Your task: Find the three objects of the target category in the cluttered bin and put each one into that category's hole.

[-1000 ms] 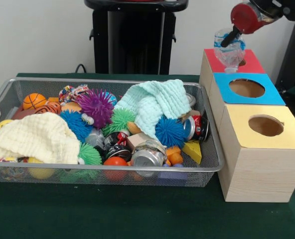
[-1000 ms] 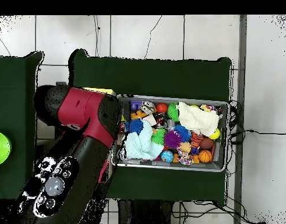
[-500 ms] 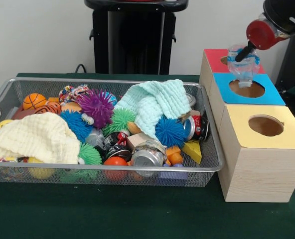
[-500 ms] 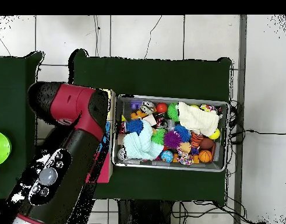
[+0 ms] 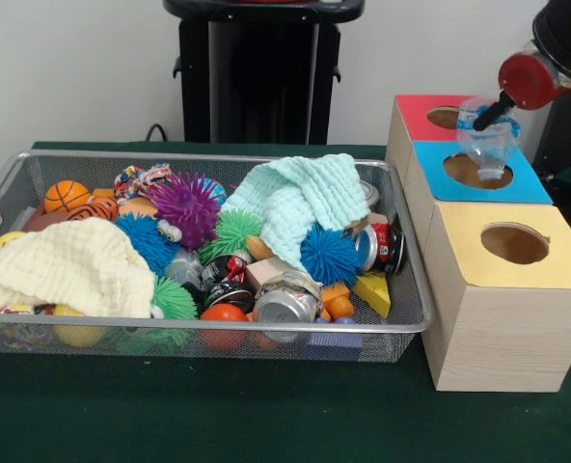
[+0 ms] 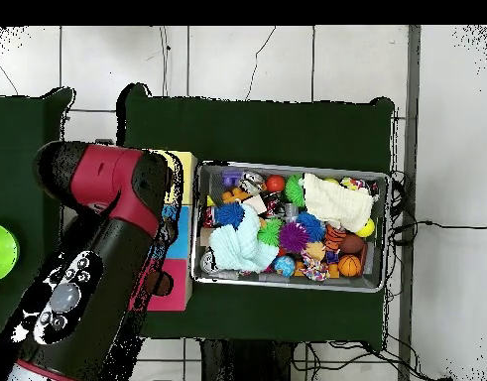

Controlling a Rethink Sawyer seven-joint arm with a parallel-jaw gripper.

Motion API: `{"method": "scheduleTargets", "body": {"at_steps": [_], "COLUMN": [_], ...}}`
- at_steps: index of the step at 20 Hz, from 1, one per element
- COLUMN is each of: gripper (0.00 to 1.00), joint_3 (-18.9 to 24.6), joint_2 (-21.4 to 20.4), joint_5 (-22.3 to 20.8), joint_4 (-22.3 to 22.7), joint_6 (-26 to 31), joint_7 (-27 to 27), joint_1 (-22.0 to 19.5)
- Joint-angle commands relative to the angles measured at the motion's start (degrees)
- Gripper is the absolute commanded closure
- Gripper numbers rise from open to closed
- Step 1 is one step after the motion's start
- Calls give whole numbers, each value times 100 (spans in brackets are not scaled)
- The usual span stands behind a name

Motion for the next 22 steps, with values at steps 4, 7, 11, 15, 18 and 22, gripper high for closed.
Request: {"method": "scheduleTargets", "body": {"at_steps": [4,7,11,15,18,22], "gripper": [100,100,100,100,100,100], "joint_3": [236,247,333,432,509,581], "joint_2": [-265,-332,-463,-497,-435,-402], "joint_5": [-549,-831,-1196,-1367,-1421,-1424], "joint_4": [844,920,983,989,1000,958], "joint_6": [703,788,780,723,594,575], "joint_7": [346,-90,-457,-400,-263,-153], "joint_1": [180,157,99,43,22,-14]}}
